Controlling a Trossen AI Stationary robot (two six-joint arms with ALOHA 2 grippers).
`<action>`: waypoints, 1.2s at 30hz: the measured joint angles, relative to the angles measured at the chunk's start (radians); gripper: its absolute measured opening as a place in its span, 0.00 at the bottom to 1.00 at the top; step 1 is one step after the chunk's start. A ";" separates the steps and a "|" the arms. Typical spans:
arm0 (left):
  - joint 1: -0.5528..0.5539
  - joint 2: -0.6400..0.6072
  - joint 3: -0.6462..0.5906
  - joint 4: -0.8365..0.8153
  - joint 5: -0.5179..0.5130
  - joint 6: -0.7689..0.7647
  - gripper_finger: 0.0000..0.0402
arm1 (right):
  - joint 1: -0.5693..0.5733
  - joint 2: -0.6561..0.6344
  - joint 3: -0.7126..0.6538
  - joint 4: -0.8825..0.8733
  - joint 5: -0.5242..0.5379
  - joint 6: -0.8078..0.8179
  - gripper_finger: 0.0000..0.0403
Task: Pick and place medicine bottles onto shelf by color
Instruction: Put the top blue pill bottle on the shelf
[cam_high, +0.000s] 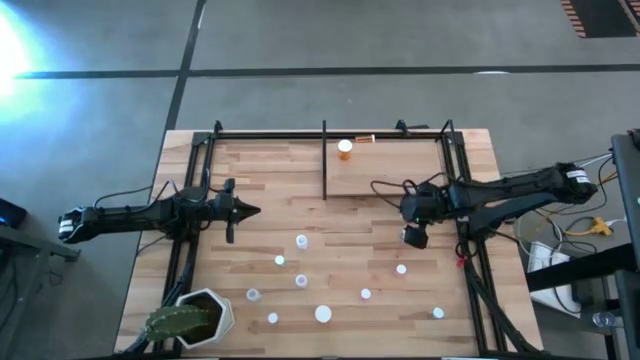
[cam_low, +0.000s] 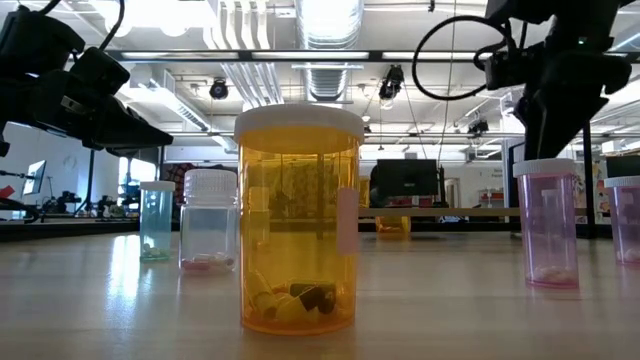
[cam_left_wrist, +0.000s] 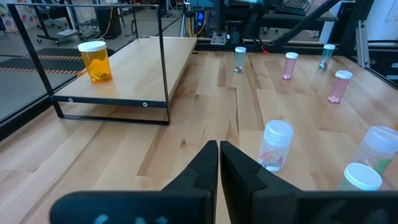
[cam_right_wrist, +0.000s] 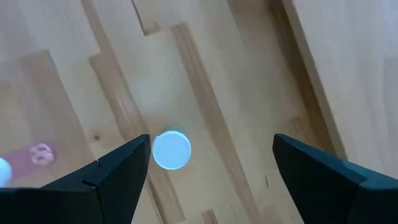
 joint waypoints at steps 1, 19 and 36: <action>0.000 0.000 0.000 0.000 0.000 0.000 0.00 | 0.007 0.012 -0.003 0.000 0.001 0.003 0.81; 0.000 0.000 0.000 0.000 0.000 0.000 0.00 | 0.023 0.119 -0.068 0.106 0.001 -0.007 0.81; 0.000 0.000 0.000 0.000 0.000 0.000 0.00 | 0.023 0.119 -0.233 0.469 0.055 -0.060 0.81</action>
